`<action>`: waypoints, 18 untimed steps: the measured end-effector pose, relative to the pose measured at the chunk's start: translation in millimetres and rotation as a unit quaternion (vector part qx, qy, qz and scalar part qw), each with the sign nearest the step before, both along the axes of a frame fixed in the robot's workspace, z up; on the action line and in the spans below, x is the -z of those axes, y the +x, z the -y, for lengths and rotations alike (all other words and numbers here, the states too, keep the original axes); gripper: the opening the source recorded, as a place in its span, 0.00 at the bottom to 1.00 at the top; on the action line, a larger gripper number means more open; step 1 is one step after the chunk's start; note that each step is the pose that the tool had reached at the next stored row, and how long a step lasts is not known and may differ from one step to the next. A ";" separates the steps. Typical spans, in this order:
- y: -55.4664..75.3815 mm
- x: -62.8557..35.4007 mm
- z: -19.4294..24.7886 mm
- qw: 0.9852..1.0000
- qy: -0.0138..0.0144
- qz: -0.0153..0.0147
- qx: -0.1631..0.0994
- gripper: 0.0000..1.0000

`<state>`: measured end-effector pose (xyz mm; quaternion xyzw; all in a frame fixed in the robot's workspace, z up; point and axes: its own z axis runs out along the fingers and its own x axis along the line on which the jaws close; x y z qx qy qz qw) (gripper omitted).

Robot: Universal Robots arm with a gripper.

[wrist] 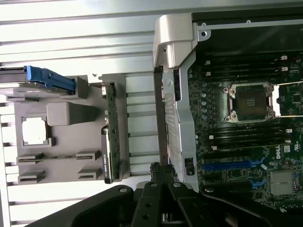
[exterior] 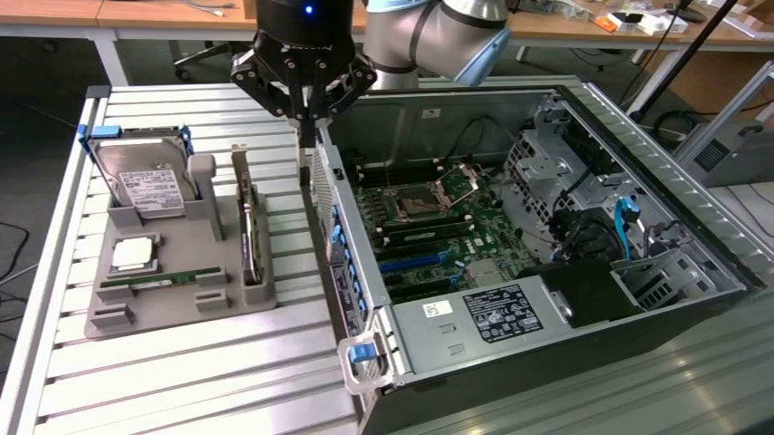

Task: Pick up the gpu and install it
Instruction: 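Reach for the gpu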

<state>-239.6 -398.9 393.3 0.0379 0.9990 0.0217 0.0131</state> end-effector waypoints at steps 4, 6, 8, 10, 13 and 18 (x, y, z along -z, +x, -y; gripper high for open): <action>-1.4 0.0 0.0 1.000 0.000 0.000 0.000 0.11; -2.3 0.0 0.0 1.000 0.000 0.000 0.000 0.11; -3.6 0.0 0.0 1.000 0.000 0.000 0.000 0.11; -4.7 0.0 0.0 1.000 0.000 0.000 0.000 0.11; -6.2 0.0 0.0 1.000 0.000 0.000 0.000 0.11; -10.8 0.0 0.0 1.000 0.000 0.000 0.000 0.11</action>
